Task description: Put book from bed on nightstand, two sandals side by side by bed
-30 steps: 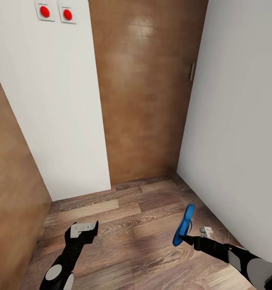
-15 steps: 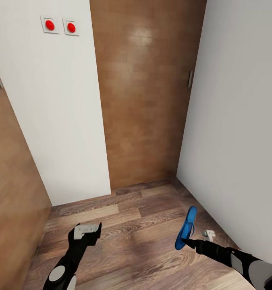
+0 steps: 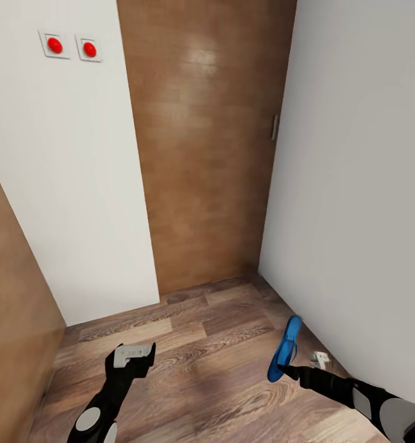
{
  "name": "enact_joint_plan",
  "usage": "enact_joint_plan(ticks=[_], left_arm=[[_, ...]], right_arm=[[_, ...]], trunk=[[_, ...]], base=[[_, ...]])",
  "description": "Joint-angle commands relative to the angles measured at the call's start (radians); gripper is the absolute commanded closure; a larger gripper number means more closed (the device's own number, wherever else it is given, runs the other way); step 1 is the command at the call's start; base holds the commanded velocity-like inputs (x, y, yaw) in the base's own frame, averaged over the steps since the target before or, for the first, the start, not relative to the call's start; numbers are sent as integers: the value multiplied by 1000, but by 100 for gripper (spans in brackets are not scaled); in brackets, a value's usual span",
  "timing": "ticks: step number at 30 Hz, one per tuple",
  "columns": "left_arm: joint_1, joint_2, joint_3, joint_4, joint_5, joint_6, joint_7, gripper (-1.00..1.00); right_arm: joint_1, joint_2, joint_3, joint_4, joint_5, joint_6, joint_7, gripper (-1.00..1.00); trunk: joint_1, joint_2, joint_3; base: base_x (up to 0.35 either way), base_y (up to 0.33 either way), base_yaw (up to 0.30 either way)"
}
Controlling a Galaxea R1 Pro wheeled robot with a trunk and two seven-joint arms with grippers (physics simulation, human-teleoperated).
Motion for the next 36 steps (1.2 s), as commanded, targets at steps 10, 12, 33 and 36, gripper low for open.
enact_joint_plan(ticks=[10,12,33,36], left_arm=[[0,-1,-2,-1,8,5,6,-100],[0,-1,-2,0,8,5,6,-100],[0,0,-2,-2,6,5,6,-100],[0,-1,-2,-2,6,5,6,-100]], right_arm=[[-2,1,9,3,-7,-3,5,100],[-2,1,9,3,-7,-3,5,100],[-1,1,9,3,-7,-3,5,100],[-2,1,9,3,-7,-3,5,100]], trunk=[[-39,70,30],[-46,84,37],[-88,161,71],[-100,182,81]], base=[[0,0,-281],[0,0,-282],[0,0,-195],[0,0,-89]])
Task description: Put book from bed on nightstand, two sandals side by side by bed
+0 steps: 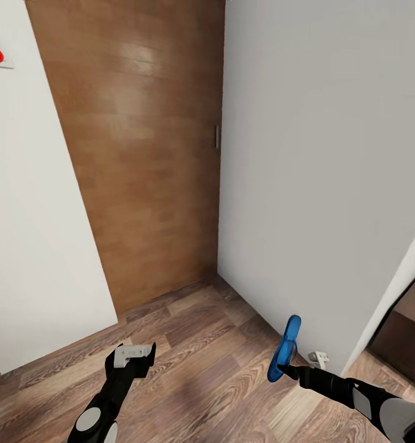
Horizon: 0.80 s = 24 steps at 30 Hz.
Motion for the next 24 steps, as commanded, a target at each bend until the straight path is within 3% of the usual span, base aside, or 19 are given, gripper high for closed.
enact_joint_plan(ticks=[1,13,18,24], left_arm=[[0,0,-2,-2,6,5,6,-100],[0,1,-3,-2,6,3,6,-100],[0,2,-33,-1,6,4,9,-100],[0,2,-42,-1,6,4,11,-100]], right_arm=[[-1,1,10,3,-7,-4,5,100],[-1,1,10,3,-7,-3,5,100],[-1,1,10,3,-7,-4,5,100],[-1,1,10,3,-7,-3,5,100]], trunk=[[-4,7,2],[-12,21,8],[-12,21,8],[-12,21,8]], base=[[0,0,-87],[0,0,-42],[10,-11,0],[86,-143,-1]])
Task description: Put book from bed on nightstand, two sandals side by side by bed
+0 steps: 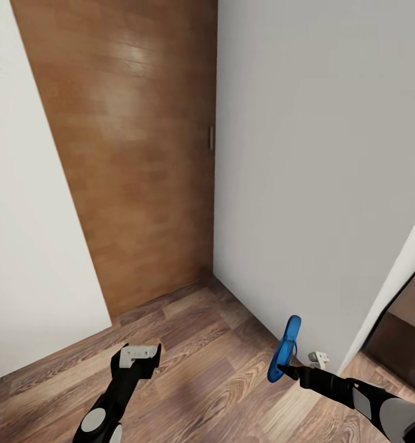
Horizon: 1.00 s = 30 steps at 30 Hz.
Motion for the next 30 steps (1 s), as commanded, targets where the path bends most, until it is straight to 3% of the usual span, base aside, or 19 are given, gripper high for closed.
enact_joint_plan(ticks=[1,30], left_arm=[[0,0,-2,-2,6,5,6,-100],[0,0,-3,-2,6,5,5,-100]], right_arm=[[-1,1,8,3,-8,-3,5,100],[-1,1,8,3,-8,-3,5,100]], trunk=[[0,0,-1],[0,0,-1]], base=[[27,-50,-22],[1,-2,-255]])
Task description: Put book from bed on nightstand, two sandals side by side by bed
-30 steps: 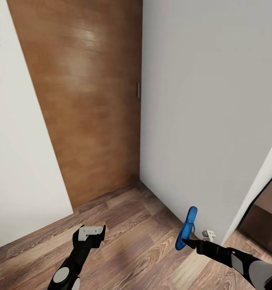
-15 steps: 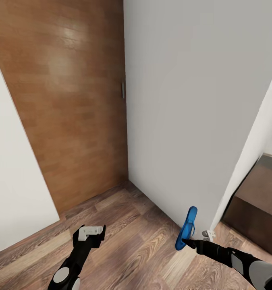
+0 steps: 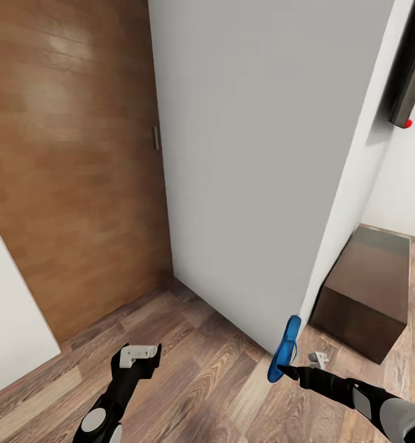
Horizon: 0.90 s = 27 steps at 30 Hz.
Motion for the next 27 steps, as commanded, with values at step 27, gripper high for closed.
enact_joint_plan(ticks=[27], left_arm=[[0,0,-2,-1,6,6,5,-100]], right_arm=[[-2,1,6,3,-8,-4,5,100]], trunk=[[0,0,-1]], base=[[0,0,-272]])
